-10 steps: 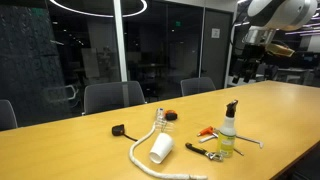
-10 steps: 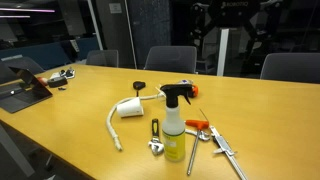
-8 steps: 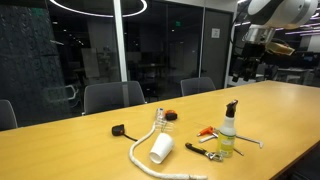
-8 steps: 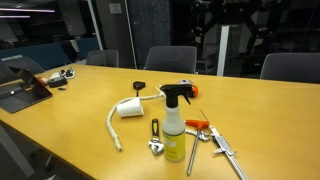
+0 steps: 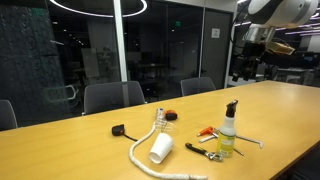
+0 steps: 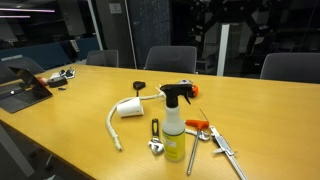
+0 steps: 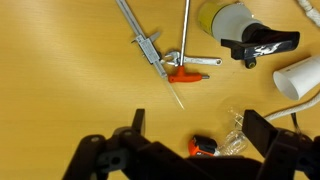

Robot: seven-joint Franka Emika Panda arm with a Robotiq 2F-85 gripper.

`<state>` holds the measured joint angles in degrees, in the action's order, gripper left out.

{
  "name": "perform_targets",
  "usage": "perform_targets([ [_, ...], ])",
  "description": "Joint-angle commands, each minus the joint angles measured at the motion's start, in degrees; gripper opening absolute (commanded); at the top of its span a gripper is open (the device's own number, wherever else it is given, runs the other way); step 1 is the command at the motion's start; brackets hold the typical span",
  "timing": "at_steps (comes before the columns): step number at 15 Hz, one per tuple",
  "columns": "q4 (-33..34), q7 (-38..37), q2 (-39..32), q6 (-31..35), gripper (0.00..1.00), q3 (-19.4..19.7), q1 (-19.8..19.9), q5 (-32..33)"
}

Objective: Pick up the cup and put it upright

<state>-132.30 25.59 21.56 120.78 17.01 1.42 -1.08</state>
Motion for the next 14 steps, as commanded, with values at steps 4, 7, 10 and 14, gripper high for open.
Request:
perform_targets([
  [4, -0.09, -0.56, -0.16, -0.40, 1.00, -1.58, 1.67, -0.33],
  [7, 0.59, -7.11, -0.10, -1.81, 1.00, -3.66, 2.98, 0.82],
  [10, 1.81, -19.17, 0.32, -3.40, 1.00, -7.98, 4.36, 2.29],
  [14, 4.93, -35.55, -1.34, -6.52, 1.00, -15.32, 4.42, 4.82],
])
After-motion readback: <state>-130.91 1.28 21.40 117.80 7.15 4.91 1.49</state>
